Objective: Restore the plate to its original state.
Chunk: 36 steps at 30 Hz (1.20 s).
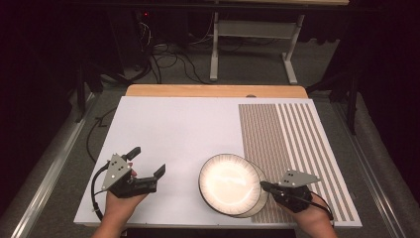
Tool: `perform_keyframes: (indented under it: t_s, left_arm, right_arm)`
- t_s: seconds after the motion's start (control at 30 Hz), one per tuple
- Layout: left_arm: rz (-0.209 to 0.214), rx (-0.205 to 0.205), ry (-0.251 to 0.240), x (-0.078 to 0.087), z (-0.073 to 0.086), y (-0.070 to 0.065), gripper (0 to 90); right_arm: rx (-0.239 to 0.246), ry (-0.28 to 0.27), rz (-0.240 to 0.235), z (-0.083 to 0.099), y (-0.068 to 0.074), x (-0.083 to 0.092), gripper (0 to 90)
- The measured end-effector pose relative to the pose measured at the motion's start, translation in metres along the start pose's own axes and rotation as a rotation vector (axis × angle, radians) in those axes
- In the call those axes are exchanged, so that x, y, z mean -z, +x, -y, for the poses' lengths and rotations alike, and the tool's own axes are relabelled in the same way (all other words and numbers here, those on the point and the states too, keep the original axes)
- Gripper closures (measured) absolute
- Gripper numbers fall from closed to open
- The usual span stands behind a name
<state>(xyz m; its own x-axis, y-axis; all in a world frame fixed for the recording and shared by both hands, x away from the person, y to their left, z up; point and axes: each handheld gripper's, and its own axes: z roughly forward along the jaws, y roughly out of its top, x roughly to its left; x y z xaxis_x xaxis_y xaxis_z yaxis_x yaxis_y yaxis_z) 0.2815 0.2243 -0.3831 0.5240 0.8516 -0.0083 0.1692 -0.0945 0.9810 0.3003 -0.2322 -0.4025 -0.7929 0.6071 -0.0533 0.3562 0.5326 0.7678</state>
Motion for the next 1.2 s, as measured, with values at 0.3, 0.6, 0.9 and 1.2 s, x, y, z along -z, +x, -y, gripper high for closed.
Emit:
perform_keyframes:
  t_s: [0.3,0.6,0.9,1.2]
  left_arm:
    - [0.000,0.000,-0.002,0.0003,-0.0001,0.0001,3.8]
    - [0.000,-0.001,-0.002,0.0004,-0.0001,0.0002,3.8]
    - [-0.002,-0.004,-0.006,0.0009,-0.0001,0.0000,3.7]
    - [-0.004,0.004,-0.015,0.0015,-0.0002,0.0008,3.4]
  right_arm:
    - [0.003,0.003,0.005,0.0008,-0.0010,0.0013,90.0]
    - [-0.005,0.005,0.007,0.0010,-0.0010,0.0018,90.0]
    - [-0.005,0.002,0.011,0.0014,-0.0021,0.0031,90.0]
    - [-0.014,-0.006,0.013,0.0021,-0.0039,0.0056,90.0]
